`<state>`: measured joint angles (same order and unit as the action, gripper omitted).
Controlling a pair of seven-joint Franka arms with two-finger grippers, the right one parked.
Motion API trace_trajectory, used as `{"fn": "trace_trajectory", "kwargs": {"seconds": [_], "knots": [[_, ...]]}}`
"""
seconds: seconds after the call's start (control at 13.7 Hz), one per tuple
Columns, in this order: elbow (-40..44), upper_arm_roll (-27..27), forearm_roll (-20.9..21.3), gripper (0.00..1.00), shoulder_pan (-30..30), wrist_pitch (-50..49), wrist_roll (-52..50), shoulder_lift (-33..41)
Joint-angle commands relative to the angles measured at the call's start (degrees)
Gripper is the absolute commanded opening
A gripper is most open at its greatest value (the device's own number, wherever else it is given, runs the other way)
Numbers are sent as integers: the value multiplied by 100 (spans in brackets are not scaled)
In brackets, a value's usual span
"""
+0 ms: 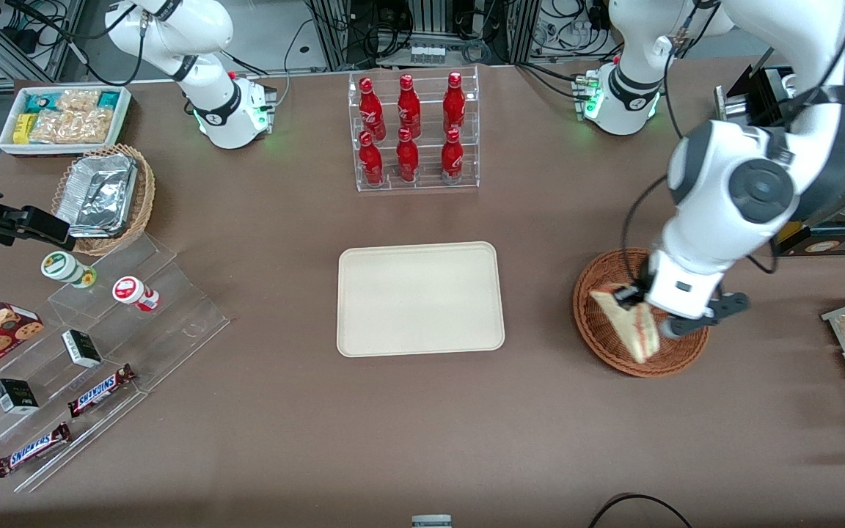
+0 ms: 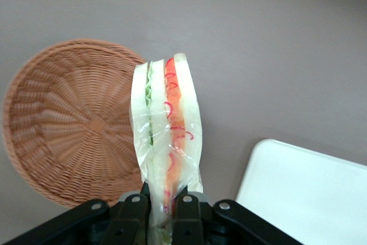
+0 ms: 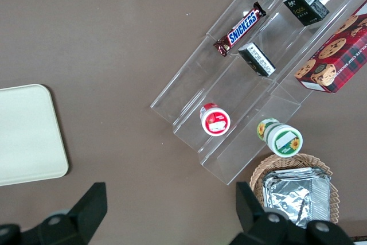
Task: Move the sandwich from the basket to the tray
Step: 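Lift the sandwich and carry it over the white tray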
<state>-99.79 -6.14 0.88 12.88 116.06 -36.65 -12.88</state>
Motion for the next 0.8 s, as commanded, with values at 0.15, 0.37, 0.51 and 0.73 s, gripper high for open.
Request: {"fn": "trace_trajectory", "kwargs": {"seconds": [0.15, 0.37, 0.51, 0.73], "knots": [[687, 51, -79, 0, 1074, 39, -402, -608], [1049, 60, -9, 0, 1707, 144, -711, -1241], [1111, 60, 9, 0, 2050, 652, -755, -1506], [1128, 69, 61, 0, 2368, 917, -817, -1901]]}}
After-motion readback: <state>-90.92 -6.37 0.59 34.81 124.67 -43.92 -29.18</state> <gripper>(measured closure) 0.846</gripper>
